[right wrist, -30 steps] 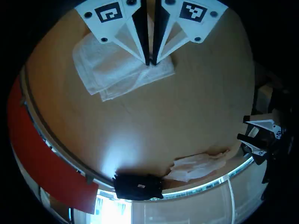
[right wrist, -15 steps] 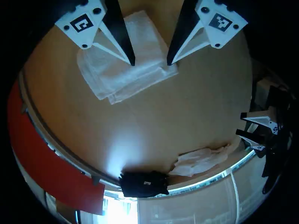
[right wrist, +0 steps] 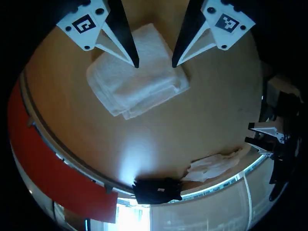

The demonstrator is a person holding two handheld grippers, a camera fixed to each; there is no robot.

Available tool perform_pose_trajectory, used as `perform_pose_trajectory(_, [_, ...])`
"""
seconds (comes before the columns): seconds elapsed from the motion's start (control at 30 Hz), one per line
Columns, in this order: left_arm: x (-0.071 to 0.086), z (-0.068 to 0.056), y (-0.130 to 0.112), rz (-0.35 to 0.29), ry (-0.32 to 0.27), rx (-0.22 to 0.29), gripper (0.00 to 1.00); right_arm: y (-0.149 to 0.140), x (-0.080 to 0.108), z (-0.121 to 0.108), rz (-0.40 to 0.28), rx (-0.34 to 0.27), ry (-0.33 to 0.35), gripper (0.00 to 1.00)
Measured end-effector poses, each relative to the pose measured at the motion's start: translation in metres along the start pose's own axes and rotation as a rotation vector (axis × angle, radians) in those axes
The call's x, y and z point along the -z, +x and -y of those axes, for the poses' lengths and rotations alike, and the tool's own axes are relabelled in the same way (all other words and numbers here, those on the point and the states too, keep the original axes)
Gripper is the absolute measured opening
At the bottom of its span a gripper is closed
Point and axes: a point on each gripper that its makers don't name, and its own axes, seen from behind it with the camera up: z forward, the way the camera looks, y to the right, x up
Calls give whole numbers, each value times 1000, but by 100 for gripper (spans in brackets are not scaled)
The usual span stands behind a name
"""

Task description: Fold towel

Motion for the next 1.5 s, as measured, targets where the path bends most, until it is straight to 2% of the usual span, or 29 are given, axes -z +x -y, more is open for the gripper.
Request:
perform_pose_trajectory(0.5, [-3, -5, 3, 1, -9, -14, 99, -41, 19, -10, 27, -67, -57, 65])
perform_pose_trajectory(0.9, [-3, -7, -1, 5, -9, -14, 99, -71, 19, -9, 69, -94, -73, 66])
perform_pose_trajectory(1.1, [-3, -7, -1, 6, -8, -16, 99, -76, 17, -8, 73, -103, -72, 64])
perform_pose_trajectory(1.2, [-2, -7, -2, 7, -9, -15, 99, -77, 14, -7, 74, -107, -69, 59])
perform_pose_trajectory(1.5, [-2, -8, -2, 5, -10, -14, 99, -79, 9, -8, 72, -130, -75, 21])
